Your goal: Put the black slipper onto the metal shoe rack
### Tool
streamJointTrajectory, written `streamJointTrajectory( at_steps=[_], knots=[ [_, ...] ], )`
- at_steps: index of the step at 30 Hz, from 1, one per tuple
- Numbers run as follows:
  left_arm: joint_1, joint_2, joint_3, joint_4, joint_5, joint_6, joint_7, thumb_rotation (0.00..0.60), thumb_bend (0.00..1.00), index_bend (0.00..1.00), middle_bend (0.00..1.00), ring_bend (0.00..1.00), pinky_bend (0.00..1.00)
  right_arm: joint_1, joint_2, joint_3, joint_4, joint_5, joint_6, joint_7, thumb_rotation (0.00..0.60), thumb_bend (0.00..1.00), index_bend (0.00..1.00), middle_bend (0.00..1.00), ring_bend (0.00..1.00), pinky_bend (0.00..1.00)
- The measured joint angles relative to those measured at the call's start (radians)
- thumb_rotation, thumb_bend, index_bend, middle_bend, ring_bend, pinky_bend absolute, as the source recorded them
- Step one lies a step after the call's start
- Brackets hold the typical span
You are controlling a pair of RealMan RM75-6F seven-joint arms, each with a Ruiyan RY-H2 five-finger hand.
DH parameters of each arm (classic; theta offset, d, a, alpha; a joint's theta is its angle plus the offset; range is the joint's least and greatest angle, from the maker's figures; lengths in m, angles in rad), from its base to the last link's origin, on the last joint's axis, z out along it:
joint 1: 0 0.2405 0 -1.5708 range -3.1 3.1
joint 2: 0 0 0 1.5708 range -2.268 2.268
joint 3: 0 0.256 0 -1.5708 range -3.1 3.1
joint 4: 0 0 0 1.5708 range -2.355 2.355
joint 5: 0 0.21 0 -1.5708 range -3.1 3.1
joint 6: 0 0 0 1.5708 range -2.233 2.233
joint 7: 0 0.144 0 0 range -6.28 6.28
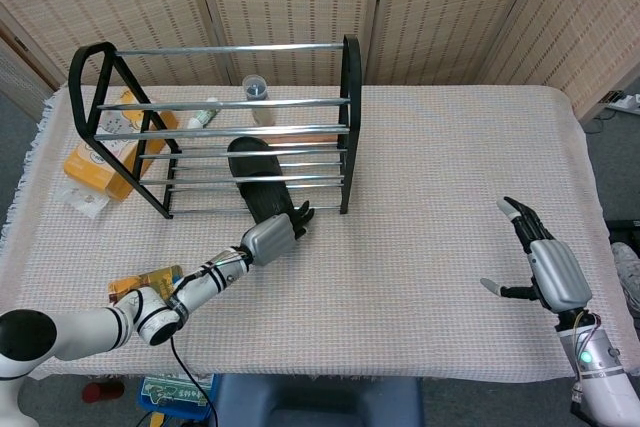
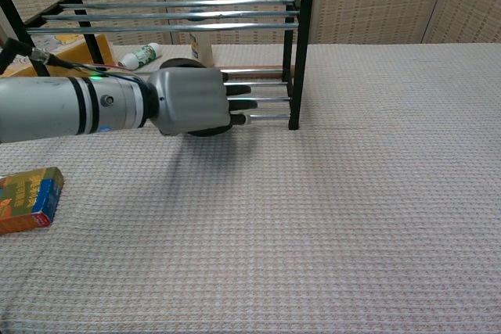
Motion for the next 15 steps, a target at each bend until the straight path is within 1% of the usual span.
streamJointTrajectory(
  at_steps=[10,15],
  knots=[
    [0.011,0.012,0.001,0.009,-0.052,0.007,0.035,0.600,0.23,0.23,0.05,0.01,0.31,0.008,-0.005,0.001,-0.001,0.000,-0.013,-0.006,0.600,0.05,0.00,0.00,0.01,0.21],
    [0.016,0.021,0.006,0.004,-0.063,0.013,0.039,0.600,0.23,0.24,0.05,0.01,0.31,0.009,-0.006,0.001,-0.006,0.000,-0.011,-0.011,0.600,0.04,0.00,0.00,0.01,0.21]
  ],
)
